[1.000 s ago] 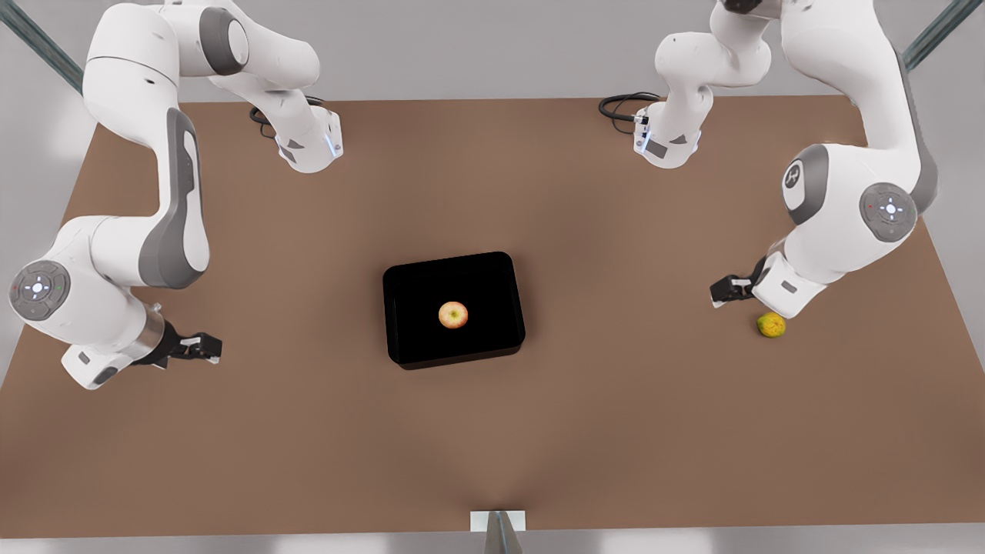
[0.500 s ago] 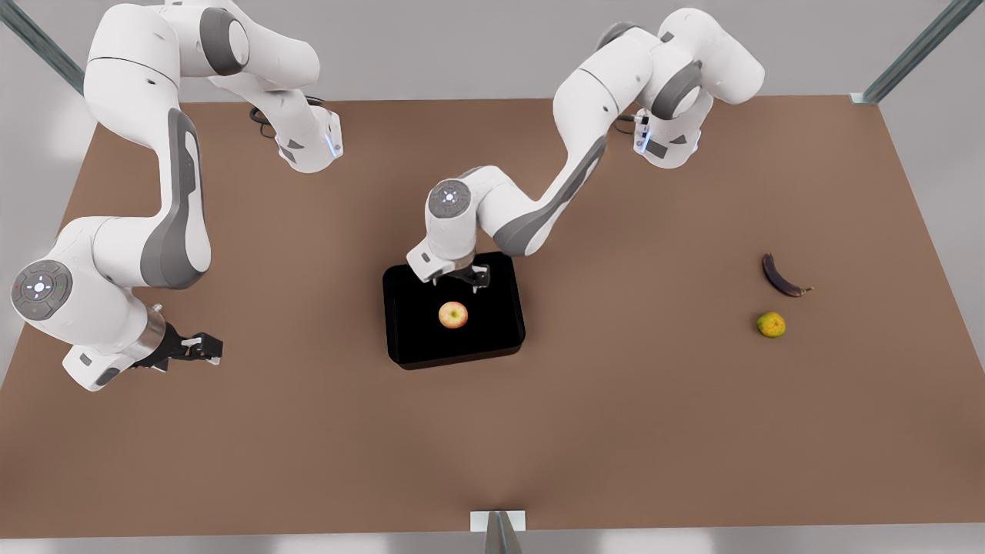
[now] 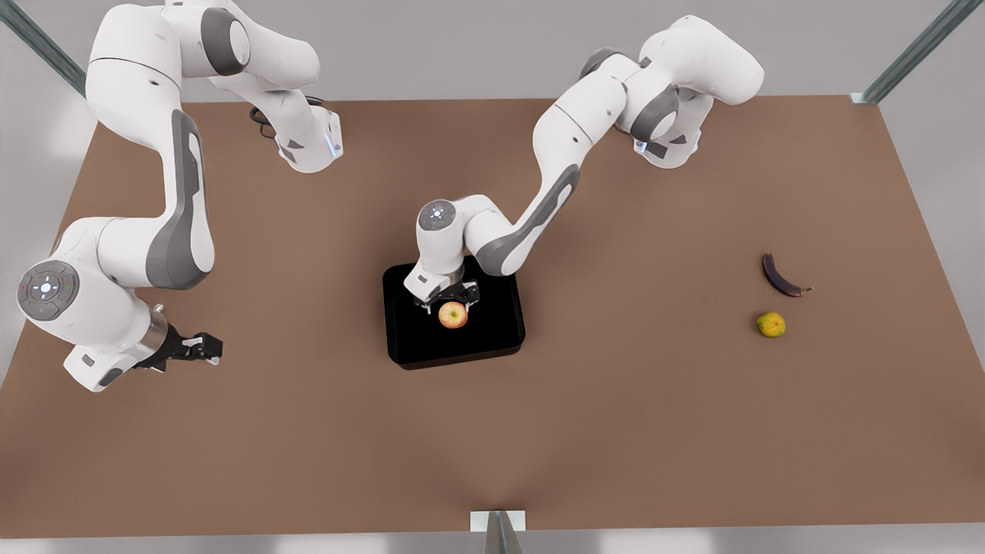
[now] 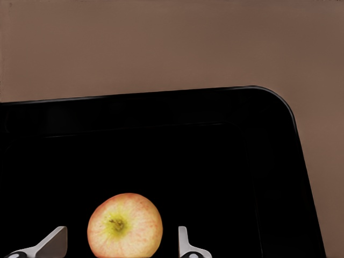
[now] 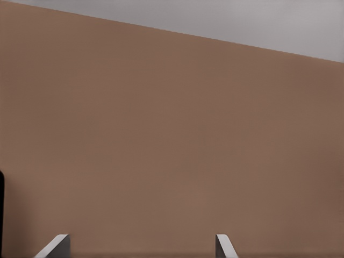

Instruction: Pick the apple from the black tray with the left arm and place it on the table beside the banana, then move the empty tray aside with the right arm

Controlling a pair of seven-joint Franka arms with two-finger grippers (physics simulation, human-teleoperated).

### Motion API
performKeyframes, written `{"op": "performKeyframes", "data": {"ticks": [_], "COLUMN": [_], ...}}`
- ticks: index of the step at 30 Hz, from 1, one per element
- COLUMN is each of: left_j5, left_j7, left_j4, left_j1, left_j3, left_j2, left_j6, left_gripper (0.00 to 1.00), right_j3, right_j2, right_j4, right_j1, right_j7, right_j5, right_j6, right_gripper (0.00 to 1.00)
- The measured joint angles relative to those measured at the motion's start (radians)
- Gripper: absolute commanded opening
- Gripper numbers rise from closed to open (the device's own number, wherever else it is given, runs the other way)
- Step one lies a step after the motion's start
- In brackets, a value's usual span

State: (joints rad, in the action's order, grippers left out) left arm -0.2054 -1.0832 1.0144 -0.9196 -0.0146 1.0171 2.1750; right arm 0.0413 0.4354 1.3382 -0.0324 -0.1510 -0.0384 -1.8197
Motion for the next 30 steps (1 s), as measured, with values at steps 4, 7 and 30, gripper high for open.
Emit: {"op": "performKeyframes", "data": {"ticks": [4,7,30], "left_j5": [-0.025,-0.033,-0.103], "left_j7": [-0.053,-0.088,-0.265], "left_j4": [0.007,0.008,0.032], "left_j1": [0.001,0.001,-0.024], "left_j3": [-0.001,-0.001,-0.001], "left_j2": [0.014,0.027,0.077], "left_j6": [0.016,0.038,0.124], "left_gripper": [1.0,1.0,0.73], "right_j3": [0.0,0.0,0.0], "right_j2": [0.0,0.0,0.0], "right_j4": [0.0,0.0,0.0], "right_j1": [0.0,0.0,0.0], "right_j7": [-0.001,-0.003,-0.007], "right_j5": [-0.001,-0.001,-0.002], "right_j6": [0.0,0.0,0.0], "right_gripper": [1.0,1.0,1.0]}}
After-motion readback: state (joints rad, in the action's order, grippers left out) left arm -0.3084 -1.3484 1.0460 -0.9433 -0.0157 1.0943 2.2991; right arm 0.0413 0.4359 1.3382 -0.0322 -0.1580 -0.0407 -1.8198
